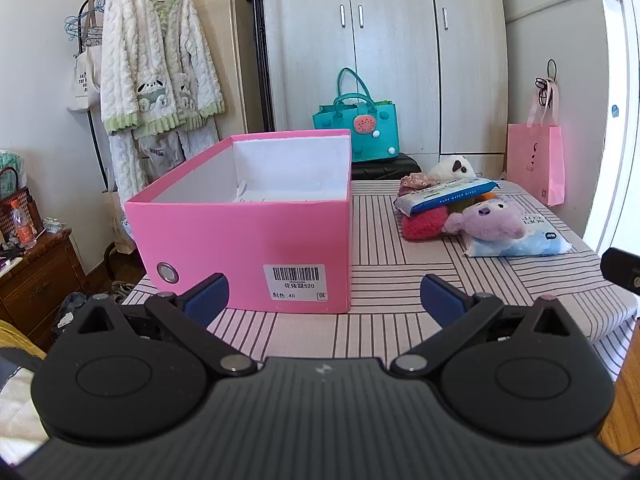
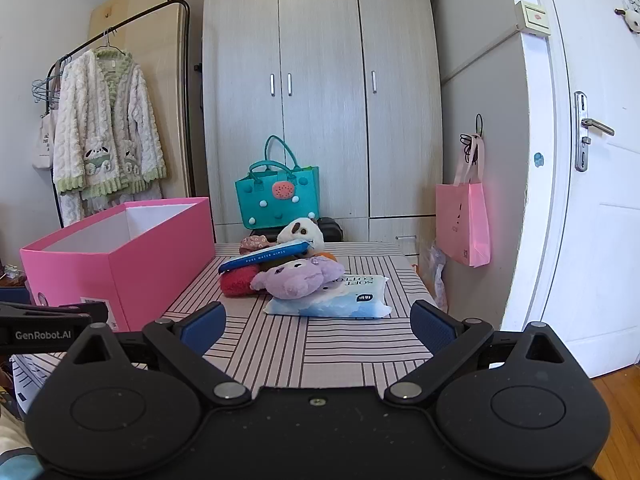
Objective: Organize soft objects
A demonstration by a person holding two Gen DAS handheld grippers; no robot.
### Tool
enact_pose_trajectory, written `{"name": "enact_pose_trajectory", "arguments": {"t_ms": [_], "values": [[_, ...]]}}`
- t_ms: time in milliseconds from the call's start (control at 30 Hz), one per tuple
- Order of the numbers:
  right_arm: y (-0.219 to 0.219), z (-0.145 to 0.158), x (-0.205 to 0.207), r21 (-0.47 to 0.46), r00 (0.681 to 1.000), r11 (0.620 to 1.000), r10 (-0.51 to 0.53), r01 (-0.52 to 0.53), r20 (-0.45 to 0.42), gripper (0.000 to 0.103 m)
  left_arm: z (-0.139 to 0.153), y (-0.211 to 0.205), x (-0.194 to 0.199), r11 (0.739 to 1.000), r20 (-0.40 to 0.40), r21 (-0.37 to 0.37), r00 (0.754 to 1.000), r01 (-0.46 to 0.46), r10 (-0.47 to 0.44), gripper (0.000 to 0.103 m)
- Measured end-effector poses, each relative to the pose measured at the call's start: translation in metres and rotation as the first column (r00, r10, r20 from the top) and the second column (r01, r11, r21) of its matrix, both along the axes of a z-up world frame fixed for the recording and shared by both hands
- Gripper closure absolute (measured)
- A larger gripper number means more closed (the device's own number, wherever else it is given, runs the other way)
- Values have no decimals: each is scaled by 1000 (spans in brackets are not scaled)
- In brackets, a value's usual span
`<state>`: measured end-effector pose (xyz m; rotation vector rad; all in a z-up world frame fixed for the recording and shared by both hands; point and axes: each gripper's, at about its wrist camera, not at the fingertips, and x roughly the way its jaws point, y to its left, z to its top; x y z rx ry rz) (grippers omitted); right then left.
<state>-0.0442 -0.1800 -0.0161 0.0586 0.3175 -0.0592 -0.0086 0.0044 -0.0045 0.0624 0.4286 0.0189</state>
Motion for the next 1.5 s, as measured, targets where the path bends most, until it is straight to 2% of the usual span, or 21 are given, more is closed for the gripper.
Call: {"name": "enact_pose_trajectory", "arguments": {"t_ms": [333, 1300, 1367, 1400, 1467, 1500], "values": [[5, -2, -4, -17, 1000, 1000, 7, -7, 31, 0, 0, 5, -1, 1000, 6, -25, 1000, -12, 12, 0], [5, -5, -1, -15, 1000, 1000, 12, -11, 15, 0, -5, 9, 3, 999, -17, -31, 1000, -10, 9, 0], [5, -6, 0, -12, 1000, 1000, 13, -13, 11, 0, -4, 9, 5, 1000, -32, -30, 999, 2, -3, 0], [4, -6, 1, -9, 1000, 1000, 14, -14, 8, 0, -3, 9, 7, 999, -75, -36, 997, 26, -28, 0], [4, -5, 3, -22, 999, 999, 31, -31, 9, 0, 5, 14, 10, 990, -149, -94, 982, 101, -114, 0], [3, -2, 5, -45, 999, 998, 45, -45, 12, 0, 10, 16, 9, 986, -149, -110, 979, 126, -141, 0]]}}
